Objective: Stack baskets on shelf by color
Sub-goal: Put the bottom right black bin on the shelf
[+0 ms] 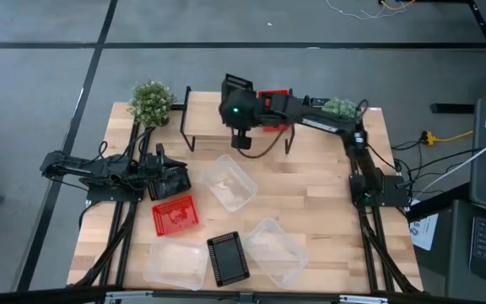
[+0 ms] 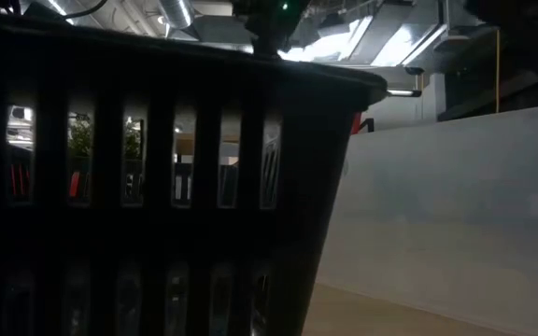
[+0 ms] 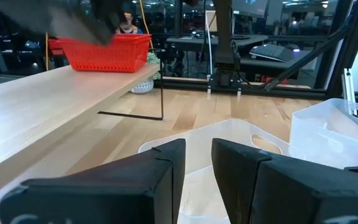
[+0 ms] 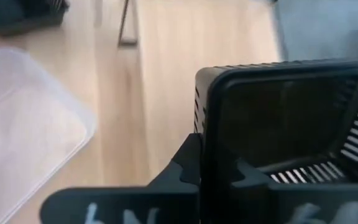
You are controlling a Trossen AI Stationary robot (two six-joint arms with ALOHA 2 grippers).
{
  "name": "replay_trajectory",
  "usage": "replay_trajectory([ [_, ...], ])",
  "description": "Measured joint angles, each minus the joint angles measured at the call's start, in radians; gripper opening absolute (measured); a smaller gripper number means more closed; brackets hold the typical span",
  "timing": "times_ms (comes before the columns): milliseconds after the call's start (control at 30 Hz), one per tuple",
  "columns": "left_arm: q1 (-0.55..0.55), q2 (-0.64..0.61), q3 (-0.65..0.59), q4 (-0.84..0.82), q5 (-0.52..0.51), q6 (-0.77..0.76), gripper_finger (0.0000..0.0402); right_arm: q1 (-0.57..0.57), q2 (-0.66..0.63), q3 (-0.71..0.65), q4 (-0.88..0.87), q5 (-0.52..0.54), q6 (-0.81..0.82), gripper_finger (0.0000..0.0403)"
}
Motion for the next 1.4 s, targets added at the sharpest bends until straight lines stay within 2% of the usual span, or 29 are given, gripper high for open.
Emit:
replay_trajectory([
  [233,0.000,0.000,0.000,-0.002,0.001,-0.006,0.0072,-0.008,0.067,-0.019,-0.103,-0.009,0.003,0.0000],
  [600,0.000,0.000,0.000,-0.003,0.000,-0.007,0.0072,-0.014,0.071,-0.019,-0.078,-0.008,-0.001,0.0002],
  [1067,0.000,0.000,0.000,-0.003,0.001,-0.007,0.0072,-0.024,0.076,-0.019,-0.045,0.007,-0.002,0.0106],
  [1267,0.000,0.000,0.000,-0.003,0.001,-0.007,0.0072,-0.017,0.076,-0.019,-0.045,0.011,0.034,0.0116],
  [1400,0.000,0.000,0.000,-0.003,0.001,-0.007,0.0072,-0.015,0.076,-0.019,-0.041,0.011,0.131,0.0117],
])
